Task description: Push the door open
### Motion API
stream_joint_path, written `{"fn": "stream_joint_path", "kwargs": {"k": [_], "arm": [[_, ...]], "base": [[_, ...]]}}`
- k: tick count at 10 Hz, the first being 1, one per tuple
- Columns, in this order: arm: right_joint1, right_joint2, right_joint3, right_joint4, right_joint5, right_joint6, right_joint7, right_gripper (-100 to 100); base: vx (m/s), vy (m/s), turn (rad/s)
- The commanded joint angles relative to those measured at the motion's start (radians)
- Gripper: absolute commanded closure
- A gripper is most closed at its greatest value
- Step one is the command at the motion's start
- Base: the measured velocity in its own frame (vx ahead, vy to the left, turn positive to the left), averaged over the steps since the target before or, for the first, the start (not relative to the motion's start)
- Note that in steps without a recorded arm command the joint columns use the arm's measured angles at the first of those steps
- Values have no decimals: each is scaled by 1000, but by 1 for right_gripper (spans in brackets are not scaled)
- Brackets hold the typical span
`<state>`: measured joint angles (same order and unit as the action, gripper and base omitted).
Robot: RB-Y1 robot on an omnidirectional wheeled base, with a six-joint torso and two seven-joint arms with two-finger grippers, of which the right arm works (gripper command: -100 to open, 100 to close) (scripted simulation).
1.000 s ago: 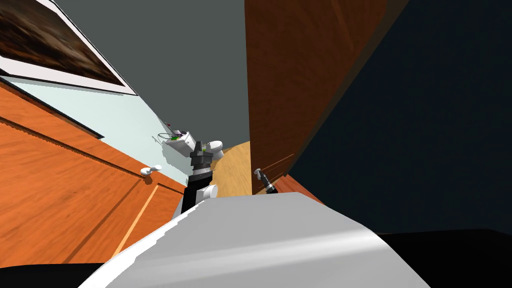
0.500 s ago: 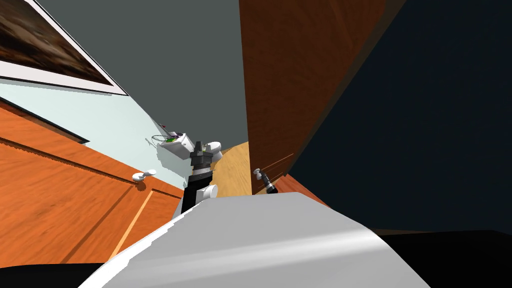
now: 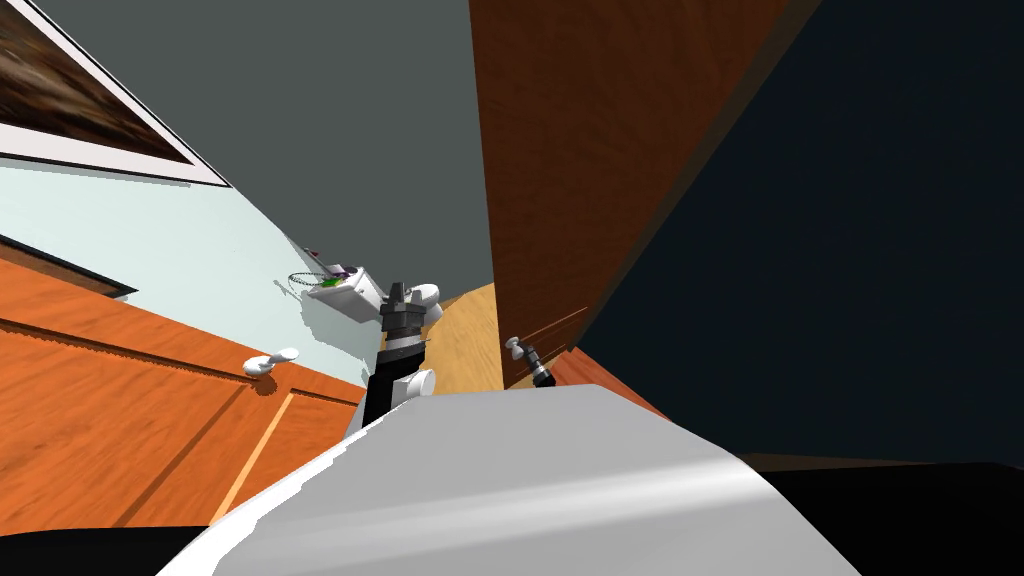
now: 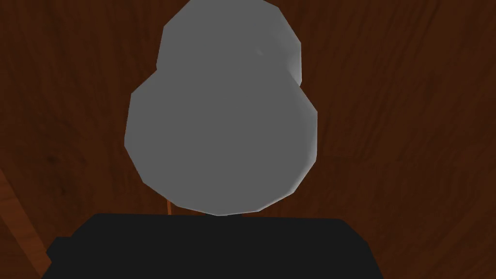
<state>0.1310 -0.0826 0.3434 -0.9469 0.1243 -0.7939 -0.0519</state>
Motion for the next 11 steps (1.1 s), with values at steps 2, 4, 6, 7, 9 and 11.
{"fn": "stream_joint_path", "kwargs": {"k": [2,4,6,7,9,11], "arm": [[3,-1,14,-3,-28,-2,-58,-100],[5,-3,29,-7,-58,-3,-117,-100],[7,-3,38,-9,-76,-4,-153,-100],[8,-4,48,-11,-94,-5,-188,-100],[10,-4,58,-13,-115,-6,-227,-100],[14,-5,80,-18,-159,-7,-291,-100]], "base": [[-38,-31,44],[-47,-30,38],[-40,-31,36],[-31,-23,23],[-36,-25,40],[-42,-31,55]]}}
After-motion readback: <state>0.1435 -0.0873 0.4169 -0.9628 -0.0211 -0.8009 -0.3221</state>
